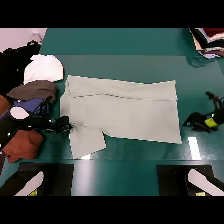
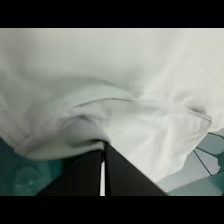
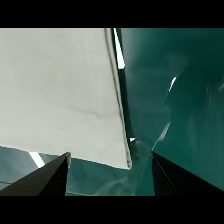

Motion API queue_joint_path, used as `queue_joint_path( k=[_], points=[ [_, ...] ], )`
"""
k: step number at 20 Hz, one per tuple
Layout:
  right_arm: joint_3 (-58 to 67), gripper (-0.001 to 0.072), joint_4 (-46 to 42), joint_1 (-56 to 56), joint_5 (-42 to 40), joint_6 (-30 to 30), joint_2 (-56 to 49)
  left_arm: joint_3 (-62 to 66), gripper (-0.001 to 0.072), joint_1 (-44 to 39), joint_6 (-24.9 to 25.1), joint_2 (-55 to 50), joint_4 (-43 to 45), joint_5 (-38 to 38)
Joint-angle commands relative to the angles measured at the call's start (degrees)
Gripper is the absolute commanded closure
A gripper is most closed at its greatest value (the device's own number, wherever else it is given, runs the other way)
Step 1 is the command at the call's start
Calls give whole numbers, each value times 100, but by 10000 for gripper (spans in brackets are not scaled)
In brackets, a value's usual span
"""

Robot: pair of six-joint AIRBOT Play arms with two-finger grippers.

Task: Fold the shirts.

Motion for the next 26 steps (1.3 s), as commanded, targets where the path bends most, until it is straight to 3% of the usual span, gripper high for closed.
queue_joint_path(
  k=[1, 2, 8, 9, 11, 12, 13, 17, 22, 24, 26],
  points=[
    [-807, 250, 22, -278, -133, -33, -2, 83, 681, 2, 208, 4, -83, 11],
    [-964, 282, 85, -280, -227, -33, -2, 83, 681, 2, 205, 4, -83, 11],
    [-1370, 295, 461, -273, -501, -83, -2, 83, 681, 2, 201, 4, -92, 48],
    [-1368, 432, 463, -264, -498, -133, -2, 83, 680, 2, 203, 4, -92, 31],
    [-1368, 530, 459, -201, -498, -278, -2, 87, 681, 2, 208, 4, -81, -90],
    [-1366, 639, 457, -125, -474, -352, 0, 87, 682, 2, 210, 4, -76, -157],
    [-1351, 681, 452, -28, -415, -404, 0, 87, 682, 2, 208, 66, -28, -245],
    [-863, 697, 70, 295, 269, -424, 181, 87, 683, 2, -85, 1084, 535, -911],
    [-264, 697, -549, 328, 846, -210, 1526, 96, 682, 2, -525, 2406, 175, -2881],
    [52, 697, -691, 328, 927, -48, 1965, 317, 682, 2, -634, 2461, -98, -3032],
    [428, 697, -678, 376, 916, 17, 2074, 686, 682, 2, -597, 2385, -129, -2688]
  ],
)
